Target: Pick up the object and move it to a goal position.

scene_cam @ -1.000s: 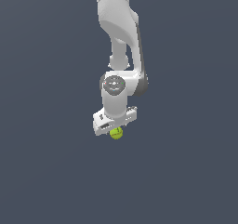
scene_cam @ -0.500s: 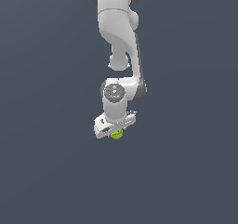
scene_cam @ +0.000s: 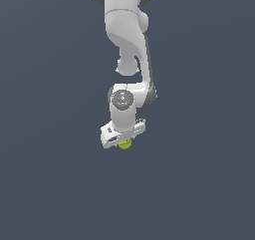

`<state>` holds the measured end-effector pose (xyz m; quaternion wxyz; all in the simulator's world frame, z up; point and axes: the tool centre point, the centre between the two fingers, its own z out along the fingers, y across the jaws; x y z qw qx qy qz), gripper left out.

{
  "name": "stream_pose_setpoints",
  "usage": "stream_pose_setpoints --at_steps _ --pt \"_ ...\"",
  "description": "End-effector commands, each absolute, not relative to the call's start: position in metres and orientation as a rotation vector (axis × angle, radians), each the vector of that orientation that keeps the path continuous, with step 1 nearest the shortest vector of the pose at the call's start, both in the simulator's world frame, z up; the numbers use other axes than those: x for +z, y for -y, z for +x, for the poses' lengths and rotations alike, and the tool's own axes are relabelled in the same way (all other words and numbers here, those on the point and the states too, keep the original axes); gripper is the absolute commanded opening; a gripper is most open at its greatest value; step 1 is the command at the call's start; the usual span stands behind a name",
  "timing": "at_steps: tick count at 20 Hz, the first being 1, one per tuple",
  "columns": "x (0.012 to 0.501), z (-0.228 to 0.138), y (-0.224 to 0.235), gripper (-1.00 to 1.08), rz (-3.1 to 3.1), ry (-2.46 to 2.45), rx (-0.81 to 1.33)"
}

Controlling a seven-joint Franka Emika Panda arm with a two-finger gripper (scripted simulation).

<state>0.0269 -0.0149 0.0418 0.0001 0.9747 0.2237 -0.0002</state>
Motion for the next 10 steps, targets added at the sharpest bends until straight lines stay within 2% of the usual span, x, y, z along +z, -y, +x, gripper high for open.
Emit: stream_pose_setpoints --at_steps 1,10 --pt "0.042 0.027 0.015 -1.00 3.062 -0.703 0.000" --pt "0.067 0.040 0.017 -1.00 3.062 -0.703 0.000"
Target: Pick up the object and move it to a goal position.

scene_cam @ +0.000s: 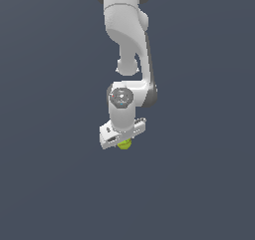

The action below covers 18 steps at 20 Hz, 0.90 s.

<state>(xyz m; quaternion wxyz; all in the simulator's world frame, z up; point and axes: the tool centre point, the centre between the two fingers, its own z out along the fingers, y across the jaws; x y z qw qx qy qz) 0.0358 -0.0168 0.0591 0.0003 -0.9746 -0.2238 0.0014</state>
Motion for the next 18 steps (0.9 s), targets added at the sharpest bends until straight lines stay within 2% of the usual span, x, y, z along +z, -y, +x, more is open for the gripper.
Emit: stream_pose_setpoints --at_steps 1,18 --pt "0.072 0.043 0.018 -1.00 -3.062 0.703 0.000" --pt "0.188 0.106 0.030 -1.00 -3.061 0.704 0.000"
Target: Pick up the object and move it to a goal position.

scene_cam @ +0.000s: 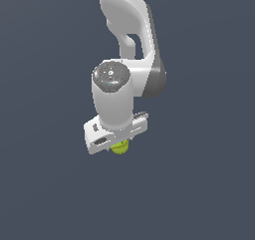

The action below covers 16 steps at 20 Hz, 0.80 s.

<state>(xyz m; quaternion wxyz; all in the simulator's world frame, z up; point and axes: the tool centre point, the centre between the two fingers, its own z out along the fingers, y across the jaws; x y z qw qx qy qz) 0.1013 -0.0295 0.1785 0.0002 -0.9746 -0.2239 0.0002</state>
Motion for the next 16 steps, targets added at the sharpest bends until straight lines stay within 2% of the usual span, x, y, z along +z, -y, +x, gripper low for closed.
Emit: stream_pose_setpoints --at_steps 1,16 --pt "0.193 0.109 0.031 -1.00 -3.061 0.704 0.000" --pt "0.222 0.128 0.034 -1.00 -3.061 0.704 0.000"
